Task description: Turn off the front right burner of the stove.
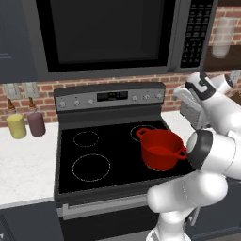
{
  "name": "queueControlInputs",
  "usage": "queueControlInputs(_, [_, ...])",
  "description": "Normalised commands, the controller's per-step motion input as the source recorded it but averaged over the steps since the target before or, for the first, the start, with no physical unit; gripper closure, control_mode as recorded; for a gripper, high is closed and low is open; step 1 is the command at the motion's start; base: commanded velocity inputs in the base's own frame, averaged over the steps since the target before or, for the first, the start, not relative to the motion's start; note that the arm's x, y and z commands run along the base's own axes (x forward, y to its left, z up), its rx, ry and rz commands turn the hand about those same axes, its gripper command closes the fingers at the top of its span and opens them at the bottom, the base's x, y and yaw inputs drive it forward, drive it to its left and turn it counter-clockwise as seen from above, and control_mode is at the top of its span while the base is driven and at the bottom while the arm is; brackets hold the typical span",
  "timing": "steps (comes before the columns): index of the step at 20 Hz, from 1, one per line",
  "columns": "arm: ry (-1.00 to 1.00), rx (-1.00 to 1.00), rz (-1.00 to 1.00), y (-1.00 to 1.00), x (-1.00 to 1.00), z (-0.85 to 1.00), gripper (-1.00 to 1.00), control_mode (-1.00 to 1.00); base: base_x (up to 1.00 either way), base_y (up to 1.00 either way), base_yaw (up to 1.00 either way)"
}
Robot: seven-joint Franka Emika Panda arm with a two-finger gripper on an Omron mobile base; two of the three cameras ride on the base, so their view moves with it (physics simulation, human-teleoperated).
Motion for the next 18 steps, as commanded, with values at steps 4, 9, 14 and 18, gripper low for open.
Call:
queueControlInputs(4, [-0.10, 0.04, -0.08, -0.02, 0.28, -0.08, -1.00, -1.00, 0.00, 0.00, 0.00])
queueControlInputs(9, [-0.10, 0.05, -0.11, 0.00, 0.34, -0.02, -1.00, -1.00, 0.00, 0.00, 0.00])
queueControlInputs(14, [-0.08, 0.08, -0.15, 0.00, 0.46, -0.15, -1.00, -1.00, 0.00, 0.00, 0.00])
queueControlInputs(18, [-0.01, 0.11, -0.12, 0.00, 0.44, -0.21, -1.00, -1.00, 0.00, 0.00, 0.00])
